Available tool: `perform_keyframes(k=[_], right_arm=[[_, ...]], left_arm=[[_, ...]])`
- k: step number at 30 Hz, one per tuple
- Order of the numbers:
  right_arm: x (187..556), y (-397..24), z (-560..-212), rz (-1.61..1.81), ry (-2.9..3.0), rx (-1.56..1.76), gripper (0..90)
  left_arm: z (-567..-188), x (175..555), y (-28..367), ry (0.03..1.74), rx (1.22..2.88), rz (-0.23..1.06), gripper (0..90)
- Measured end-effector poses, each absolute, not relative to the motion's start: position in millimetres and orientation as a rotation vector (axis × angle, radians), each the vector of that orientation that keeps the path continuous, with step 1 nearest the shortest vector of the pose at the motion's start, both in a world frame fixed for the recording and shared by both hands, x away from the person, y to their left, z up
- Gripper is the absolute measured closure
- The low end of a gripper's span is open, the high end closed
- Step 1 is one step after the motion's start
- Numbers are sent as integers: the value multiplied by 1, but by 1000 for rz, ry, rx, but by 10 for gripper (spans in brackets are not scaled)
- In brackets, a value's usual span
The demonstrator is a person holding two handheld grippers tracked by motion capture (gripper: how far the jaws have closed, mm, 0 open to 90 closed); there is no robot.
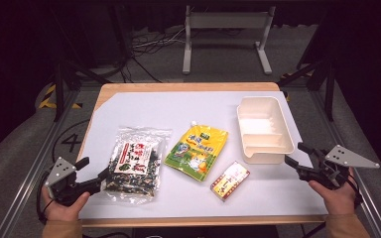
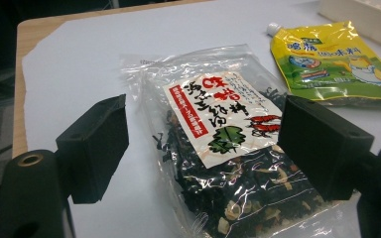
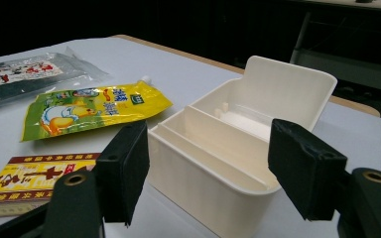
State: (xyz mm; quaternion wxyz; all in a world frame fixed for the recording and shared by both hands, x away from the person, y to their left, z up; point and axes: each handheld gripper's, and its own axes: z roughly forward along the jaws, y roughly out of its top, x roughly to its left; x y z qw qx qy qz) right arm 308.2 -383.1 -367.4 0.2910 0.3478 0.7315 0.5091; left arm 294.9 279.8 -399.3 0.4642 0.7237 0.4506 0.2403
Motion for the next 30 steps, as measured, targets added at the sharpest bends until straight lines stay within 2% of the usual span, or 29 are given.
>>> perform_keyframes(k=[11,15,22,30], right_arm=[[306,-383,-367,1359,1970,913,374],[304,-382,-365,1366,1995,917,405],[305,-380,-365,1334,2025,953,353],[305,-381,-365,1335,2030,969,340]], left_arm=[[-381,311,282,1156,1822,565,195],[-374,327,283,1202,1872,514,182],[-376,346,283,1261,1924,442,169],[-382,369,281,1334,2013,340,151]])
